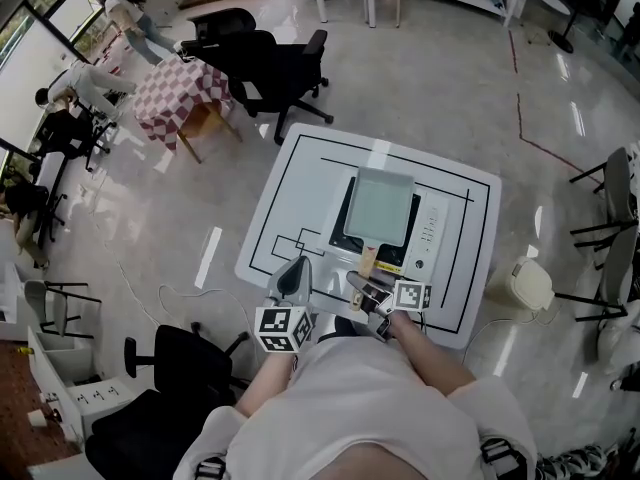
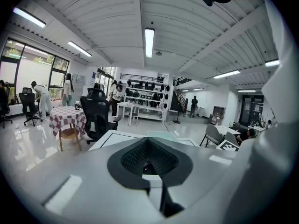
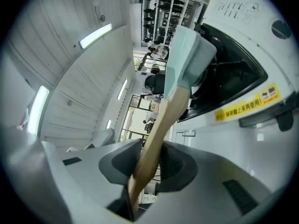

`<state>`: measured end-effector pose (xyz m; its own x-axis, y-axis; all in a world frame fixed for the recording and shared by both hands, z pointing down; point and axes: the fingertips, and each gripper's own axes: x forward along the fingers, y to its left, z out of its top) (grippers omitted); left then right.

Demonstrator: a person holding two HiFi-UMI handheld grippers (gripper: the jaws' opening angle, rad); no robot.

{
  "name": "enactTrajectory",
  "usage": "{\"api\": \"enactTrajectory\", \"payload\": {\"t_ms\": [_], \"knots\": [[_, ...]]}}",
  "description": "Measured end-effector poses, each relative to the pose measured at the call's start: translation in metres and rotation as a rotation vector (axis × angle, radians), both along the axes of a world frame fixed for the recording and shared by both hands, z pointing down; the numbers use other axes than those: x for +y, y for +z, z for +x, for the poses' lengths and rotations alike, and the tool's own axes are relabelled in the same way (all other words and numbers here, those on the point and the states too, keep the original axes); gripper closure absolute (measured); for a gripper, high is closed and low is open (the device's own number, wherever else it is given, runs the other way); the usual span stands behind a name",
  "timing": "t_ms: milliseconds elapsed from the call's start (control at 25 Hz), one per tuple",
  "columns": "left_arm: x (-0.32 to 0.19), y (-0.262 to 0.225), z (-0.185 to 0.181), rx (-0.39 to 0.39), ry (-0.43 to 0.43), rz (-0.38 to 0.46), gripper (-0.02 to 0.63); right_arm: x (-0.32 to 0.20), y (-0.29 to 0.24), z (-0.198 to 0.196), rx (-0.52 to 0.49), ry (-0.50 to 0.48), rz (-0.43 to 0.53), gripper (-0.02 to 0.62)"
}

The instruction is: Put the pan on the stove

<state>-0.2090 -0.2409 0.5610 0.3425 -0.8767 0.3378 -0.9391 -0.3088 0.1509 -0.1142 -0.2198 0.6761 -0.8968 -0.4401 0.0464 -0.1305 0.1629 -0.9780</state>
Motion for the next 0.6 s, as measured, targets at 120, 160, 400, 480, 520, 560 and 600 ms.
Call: {"api": "enactTrajectory", "payload": {"t_ms": [120, 160, 400, 480, 520, 560, 600], "knots": [[-0.003, 0.002, 0.000, -0.003, 0.001, -0.003, 0.595, -0.004, 0.001, -0.001, -0.013, 0.002, -0.009, 0.489], [-0.004, 0.002, 0.001, -0.004, 0.001, -0.005, 0.595, -0.005, 0.001, -0.002, -0.017, 0.003, -0.012, 0.489], [-0.008, 0.005, 0.007, -0.005, 0.009, -0.013, 0.595, -0.010, 0.004, -0.002, -0.035, 0.013, -0.050, 0.489], [-0.008, 0.006, 0.009, -0.005, 0.010, -0.015, 0.595, -0.010, 0.004, -0.002, -0.025, 0.007, -0.058, 0.488], [-0.008, 0.006, 0.010, -0.004, 0.011, -0.015, 0.595, -0.009, 0.004, -0.003, -0.021, 0.003, -0.059, 0.488], [-0.008, 0.006, 0.010, -0.003, 0.013, -0.015, 0.595, -0.009, 0.003, -0.003, -0.019, -0.001, -0.058, 0.486], [-0.008, 0.006, 0.011, -0.001, 0.015, -0.014, 0.595, -0.008, 0.001, -0.004, -0.018, -0.007, -0.056, 0.477]]}}
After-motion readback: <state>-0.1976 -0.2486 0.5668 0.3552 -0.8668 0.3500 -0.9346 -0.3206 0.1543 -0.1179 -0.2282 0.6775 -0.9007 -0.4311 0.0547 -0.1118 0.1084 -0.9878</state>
